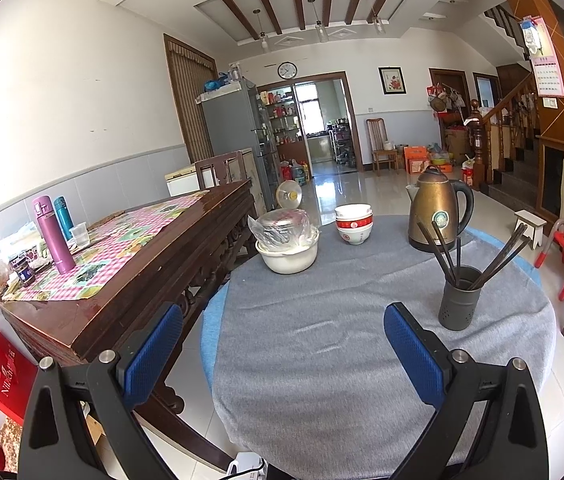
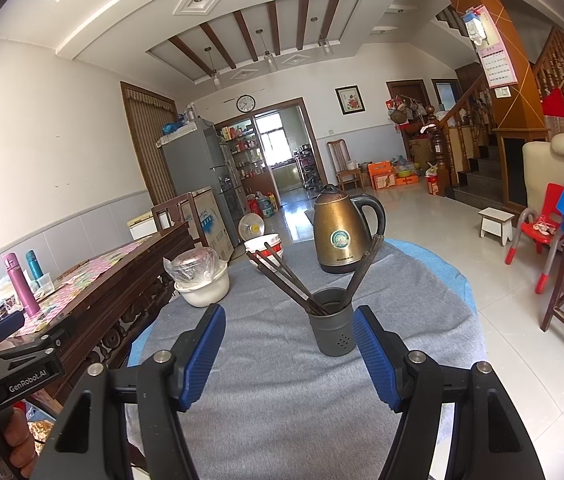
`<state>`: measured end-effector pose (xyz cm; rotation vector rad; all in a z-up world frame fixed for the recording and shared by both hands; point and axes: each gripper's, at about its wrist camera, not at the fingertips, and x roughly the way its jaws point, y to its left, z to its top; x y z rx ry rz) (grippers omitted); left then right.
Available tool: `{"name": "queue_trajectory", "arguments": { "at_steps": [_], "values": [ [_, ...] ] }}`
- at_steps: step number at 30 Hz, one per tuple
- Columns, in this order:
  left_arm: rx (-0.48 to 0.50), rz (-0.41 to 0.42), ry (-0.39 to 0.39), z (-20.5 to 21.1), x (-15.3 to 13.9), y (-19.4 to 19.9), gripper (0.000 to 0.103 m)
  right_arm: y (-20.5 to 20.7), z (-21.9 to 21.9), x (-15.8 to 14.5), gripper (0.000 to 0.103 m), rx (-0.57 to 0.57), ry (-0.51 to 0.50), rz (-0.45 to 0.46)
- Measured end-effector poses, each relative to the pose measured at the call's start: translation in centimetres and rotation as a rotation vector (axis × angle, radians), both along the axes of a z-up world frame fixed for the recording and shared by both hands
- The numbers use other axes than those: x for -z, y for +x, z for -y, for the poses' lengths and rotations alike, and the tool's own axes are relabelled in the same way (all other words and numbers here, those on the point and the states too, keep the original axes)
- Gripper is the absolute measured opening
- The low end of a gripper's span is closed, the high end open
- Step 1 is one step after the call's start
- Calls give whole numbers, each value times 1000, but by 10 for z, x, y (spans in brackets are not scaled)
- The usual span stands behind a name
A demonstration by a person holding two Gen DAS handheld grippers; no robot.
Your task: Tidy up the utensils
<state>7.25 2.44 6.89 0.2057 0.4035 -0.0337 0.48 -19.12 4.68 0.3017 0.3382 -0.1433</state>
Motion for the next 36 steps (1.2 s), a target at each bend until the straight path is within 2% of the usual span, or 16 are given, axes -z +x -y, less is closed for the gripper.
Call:
{"name": "queue_trajectory", "arguments": {
  "at_steps": [36],
  "values": [
    [18, -10, 7, 2, 1, 2, 100, -3, 2, 2, 71, 4, 3, 0]
  ]
}}
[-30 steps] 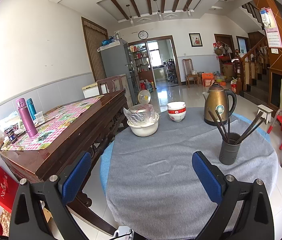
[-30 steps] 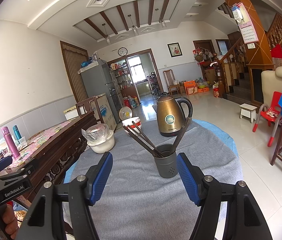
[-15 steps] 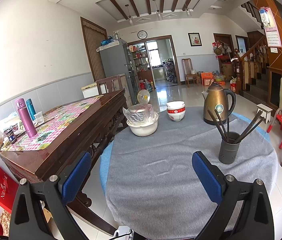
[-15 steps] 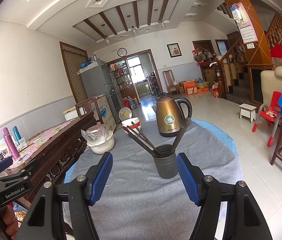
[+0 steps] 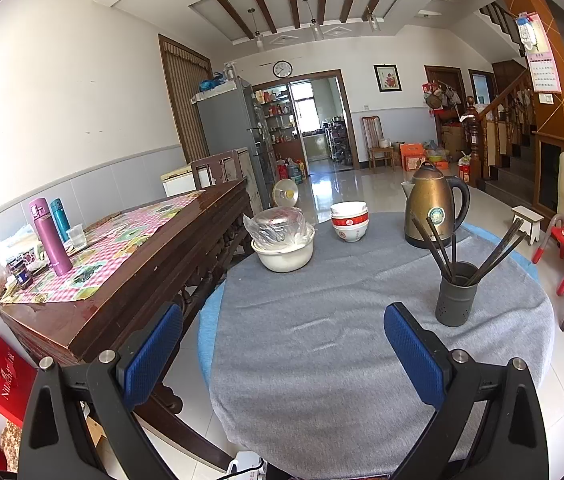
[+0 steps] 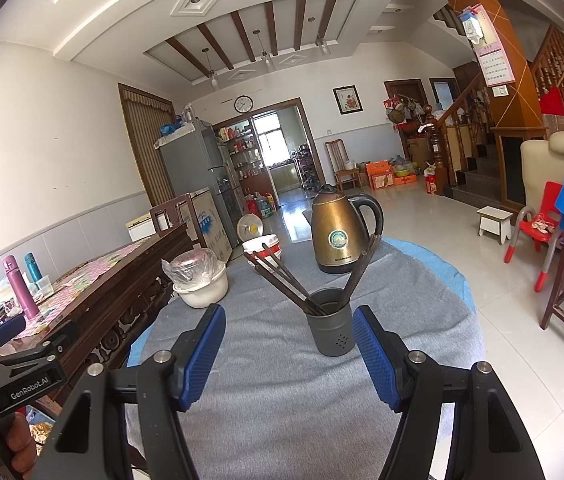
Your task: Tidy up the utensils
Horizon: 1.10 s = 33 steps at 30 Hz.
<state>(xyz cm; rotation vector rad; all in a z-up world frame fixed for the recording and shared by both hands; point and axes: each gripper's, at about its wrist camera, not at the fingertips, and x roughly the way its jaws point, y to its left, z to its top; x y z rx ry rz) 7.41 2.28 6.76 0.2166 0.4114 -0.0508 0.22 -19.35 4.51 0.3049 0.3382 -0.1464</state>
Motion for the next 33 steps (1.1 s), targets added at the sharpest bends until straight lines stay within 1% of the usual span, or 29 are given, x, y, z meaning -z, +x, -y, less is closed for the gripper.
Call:
{"name": "queue_trajectory", "arguments": {
  "at_steps": [33],
  "values": [
    [7, -5, 3, -2, -2, 0, 100, -1, 0, 0, 71, 2, 1, 1]
  ]
}}
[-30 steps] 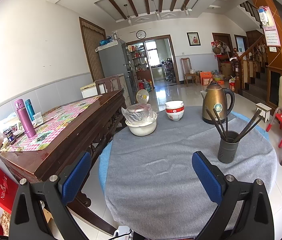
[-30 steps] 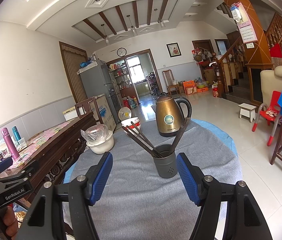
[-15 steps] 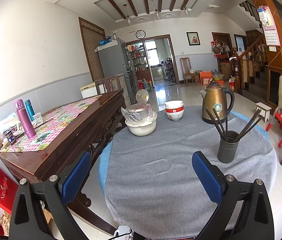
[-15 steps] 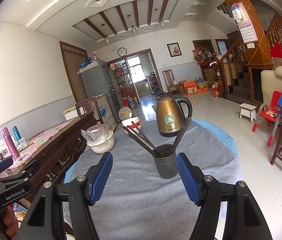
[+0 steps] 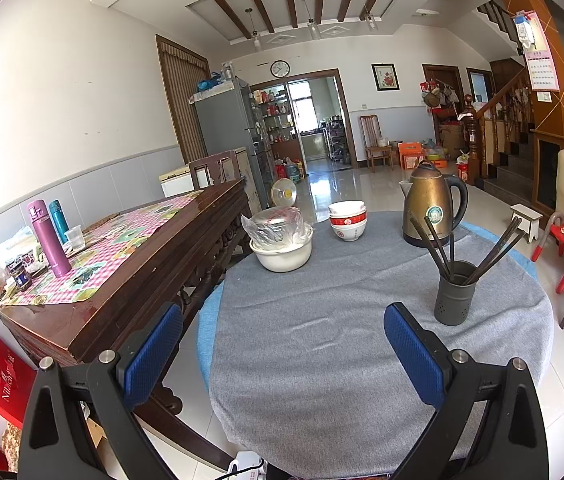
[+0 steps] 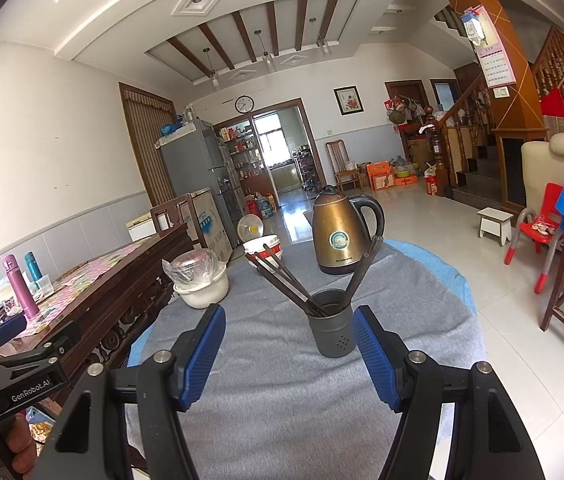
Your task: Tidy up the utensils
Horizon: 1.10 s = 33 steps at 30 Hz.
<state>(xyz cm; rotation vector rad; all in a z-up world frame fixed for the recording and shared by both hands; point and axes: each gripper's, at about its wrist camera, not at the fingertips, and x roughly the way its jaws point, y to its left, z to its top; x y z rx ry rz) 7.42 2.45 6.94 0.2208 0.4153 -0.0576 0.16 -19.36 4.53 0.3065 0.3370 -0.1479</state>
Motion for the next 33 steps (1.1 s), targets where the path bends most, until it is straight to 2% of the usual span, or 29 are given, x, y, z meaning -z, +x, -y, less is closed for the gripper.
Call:
{"name": "queue_trajectory", "arguments": {
  "at_steps": [14, 22, 33],
  "values": [
    [7, -14, -1, -2, 1, 8, 100, 3, 6, -4, 71, 39, -5, -14],
    [3, -14, -12, -1, 2, 16, 100, 11, 8, -17, 71, 66, -45, 6],
    [-7, -39, -18, 6, 4, 32, 100, 26, -2, -16, 71, 53, -84, 7]
  ]
}}
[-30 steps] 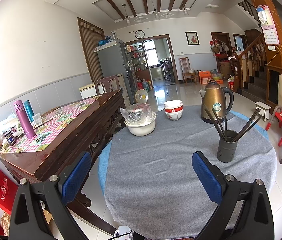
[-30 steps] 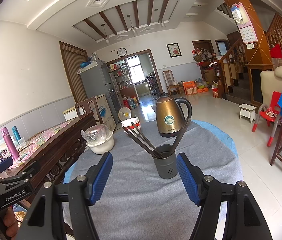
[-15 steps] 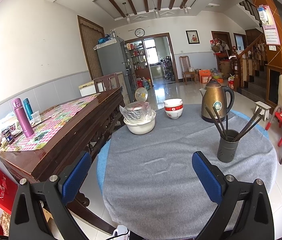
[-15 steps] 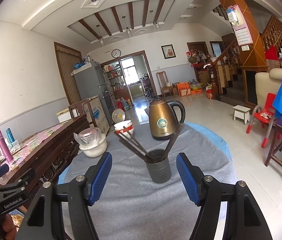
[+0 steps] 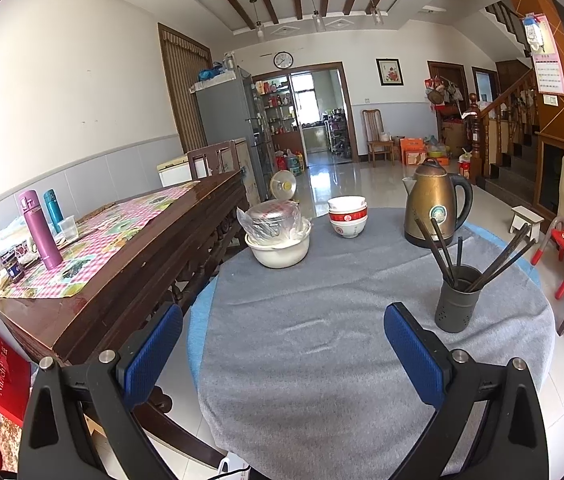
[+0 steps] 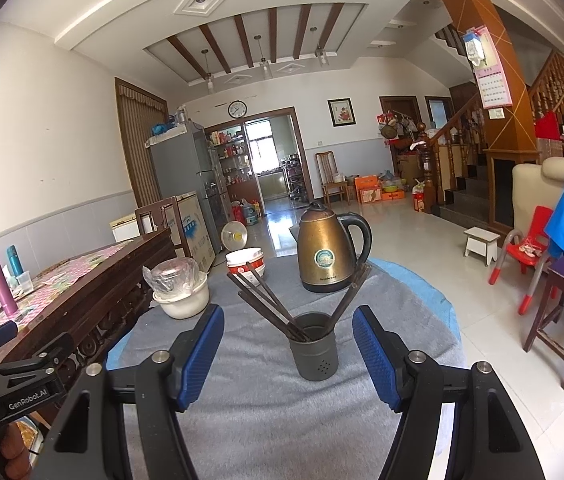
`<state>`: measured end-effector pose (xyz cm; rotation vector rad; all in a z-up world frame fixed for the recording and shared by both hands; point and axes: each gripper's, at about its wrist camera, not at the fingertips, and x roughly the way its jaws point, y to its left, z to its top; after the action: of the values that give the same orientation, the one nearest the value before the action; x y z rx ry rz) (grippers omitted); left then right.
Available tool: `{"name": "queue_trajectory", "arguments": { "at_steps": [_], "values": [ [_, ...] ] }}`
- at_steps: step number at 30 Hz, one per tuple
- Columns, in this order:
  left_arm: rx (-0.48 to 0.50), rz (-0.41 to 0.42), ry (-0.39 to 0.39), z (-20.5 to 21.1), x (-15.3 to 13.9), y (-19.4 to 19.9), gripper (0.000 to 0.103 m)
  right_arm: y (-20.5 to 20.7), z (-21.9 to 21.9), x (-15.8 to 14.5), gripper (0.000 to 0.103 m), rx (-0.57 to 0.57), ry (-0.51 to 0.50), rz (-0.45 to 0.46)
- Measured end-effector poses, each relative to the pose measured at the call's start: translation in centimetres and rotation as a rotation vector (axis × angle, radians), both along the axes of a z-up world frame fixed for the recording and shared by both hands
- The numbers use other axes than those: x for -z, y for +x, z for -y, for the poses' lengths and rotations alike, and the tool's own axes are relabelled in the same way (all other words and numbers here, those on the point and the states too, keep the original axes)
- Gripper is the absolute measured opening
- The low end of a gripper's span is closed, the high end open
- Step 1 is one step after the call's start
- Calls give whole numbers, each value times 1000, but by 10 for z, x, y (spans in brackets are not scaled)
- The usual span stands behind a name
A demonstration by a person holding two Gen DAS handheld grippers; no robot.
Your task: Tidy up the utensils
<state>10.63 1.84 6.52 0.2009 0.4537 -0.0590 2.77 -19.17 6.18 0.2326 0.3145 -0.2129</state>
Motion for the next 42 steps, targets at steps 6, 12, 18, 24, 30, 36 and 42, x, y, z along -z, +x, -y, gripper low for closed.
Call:
{"name": "queue_trajectory", "arguments": {
  "at_steps": [6, 12, 18, 24, 30, 36, 42],
  "values": [
    [-4, -28, -1, 8, 4, 13, 100, 13, -1, -1, 71, -1, -23, 14],
    [-1, -37, -16, 13, 6, 18, 100, 19, 3, 0, 71, 2, -21, 5],
    [28, -34, -43, 15, 3, 15, 100, 8, 5, -5, 71, 37, -56, 14],
    [45, -28, -64, 14, 0, 14, 100, 5, 6, -8, 71, 56, -75, 13],
    [23, -40, -64, 11, 4, 24, 100, 16, 6, -1, 71, 43, -74, -5],
    [3, -72, -50, 17, 16, 44, 100, 30, 6, 8, 71, 35, -97, -14],
    [2, -106, -34, 30, 29, 62, 100, 52, 11, 16, 71, 27, -88, -22]
  ]
}}
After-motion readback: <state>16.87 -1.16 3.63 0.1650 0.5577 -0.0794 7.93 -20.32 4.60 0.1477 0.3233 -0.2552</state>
